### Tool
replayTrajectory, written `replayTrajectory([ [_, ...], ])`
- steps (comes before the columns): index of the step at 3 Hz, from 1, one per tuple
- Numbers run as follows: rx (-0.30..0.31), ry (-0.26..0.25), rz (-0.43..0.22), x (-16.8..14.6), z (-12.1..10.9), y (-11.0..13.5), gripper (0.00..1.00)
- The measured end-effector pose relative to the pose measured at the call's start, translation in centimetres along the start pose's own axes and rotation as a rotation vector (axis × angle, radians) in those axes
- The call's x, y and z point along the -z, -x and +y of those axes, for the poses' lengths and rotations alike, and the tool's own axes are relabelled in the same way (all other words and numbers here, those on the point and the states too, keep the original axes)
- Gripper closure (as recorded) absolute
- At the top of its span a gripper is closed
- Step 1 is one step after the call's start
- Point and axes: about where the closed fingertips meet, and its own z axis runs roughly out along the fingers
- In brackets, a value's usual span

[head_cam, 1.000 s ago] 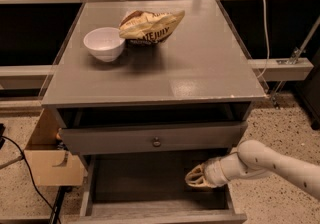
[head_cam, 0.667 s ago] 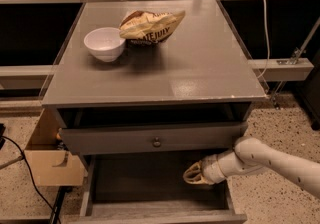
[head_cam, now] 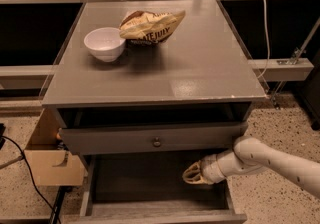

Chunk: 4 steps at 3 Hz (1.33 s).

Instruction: Open middle drawer

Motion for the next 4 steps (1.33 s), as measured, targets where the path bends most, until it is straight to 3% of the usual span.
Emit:
replayTrajectory([
  [2,0.000,0.000,0.000,-0.01,0.00,0.00,0.03],
  [4,0.000,0.000,0.000,-0.01,0.00,0.00,0.00],
])
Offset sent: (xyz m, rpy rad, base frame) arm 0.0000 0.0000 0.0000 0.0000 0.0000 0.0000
